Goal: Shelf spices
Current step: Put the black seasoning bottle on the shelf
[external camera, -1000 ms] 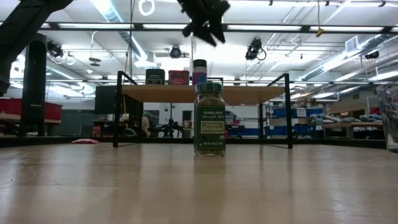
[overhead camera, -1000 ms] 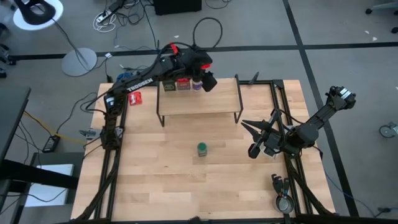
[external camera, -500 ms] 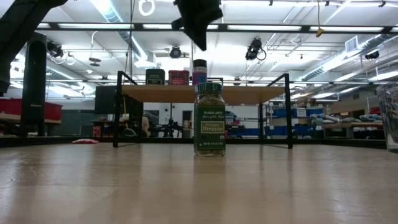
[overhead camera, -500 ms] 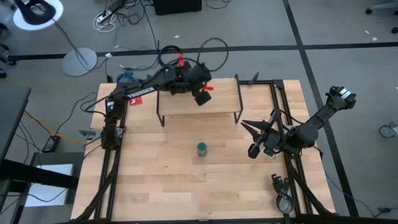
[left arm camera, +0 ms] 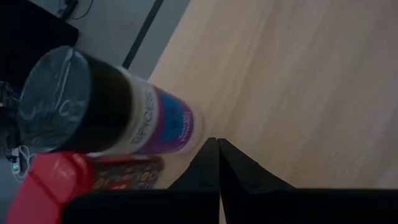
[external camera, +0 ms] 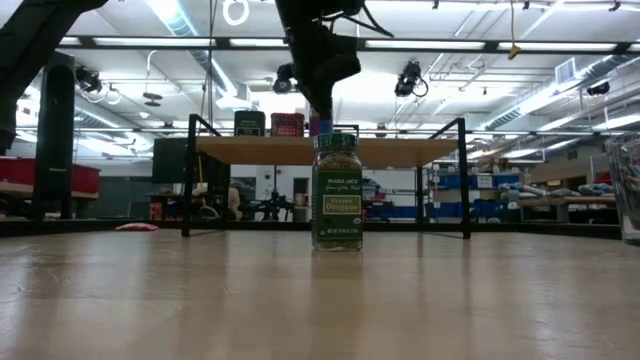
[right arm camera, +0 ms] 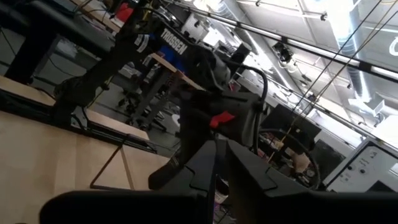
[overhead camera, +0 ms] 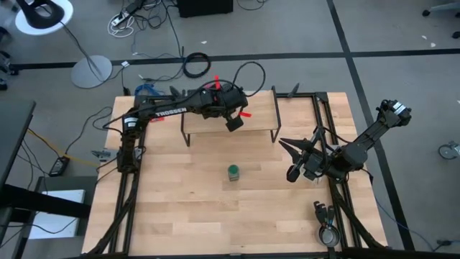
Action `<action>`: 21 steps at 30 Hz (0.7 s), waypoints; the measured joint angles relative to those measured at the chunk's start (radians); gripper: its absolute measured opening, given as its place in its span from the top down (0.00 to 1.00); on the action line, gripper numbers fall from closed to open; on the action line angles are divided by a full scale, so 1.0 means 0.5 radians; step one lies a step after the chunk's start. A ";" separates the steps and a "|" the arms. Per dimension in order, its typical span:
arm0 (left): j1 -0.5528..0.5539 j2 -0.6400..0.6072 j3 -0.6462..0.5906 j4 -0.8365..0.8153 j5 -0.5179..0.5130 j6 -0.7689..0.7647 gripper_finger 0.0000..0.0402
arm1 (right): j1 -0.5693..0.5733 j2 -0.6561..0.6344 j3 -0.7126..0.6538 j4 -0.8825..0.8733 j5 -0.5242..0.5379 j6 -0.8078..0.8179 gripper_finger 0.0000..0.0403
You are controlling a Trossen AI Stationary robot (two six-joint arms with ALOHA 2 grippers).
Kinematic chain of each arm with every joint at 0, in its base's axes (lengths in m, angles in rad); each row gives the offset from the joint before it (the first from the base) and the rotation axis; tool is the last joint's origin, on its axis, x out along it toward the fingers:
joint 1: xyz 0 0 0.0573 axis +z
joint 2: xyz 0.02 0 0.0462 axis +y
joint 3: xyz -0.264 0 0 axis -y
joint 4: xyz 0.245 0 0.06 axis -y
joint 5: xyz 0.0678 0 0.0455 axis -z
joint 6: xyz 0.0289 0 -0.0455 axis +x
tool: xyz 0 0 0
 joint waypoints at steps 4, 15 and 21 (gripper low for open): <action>-0.017 -0.025 -0.104 0.141 0.009 -0.004 1.00 | 0.001 0.000 0.000 -0.002 0.000 0.000 0.90; -0.126 -0.353 -0.641 0.909 0.103 0.003 1.00 | 0.001 0.000 0.000 -0.013 0.037 -0.002 0.90; -0.110 -0.691 -1.192 1.438 0.104 -0.096 1.00 | 0.001 0.000 0.000 -0.030 0.037 0.014 0.90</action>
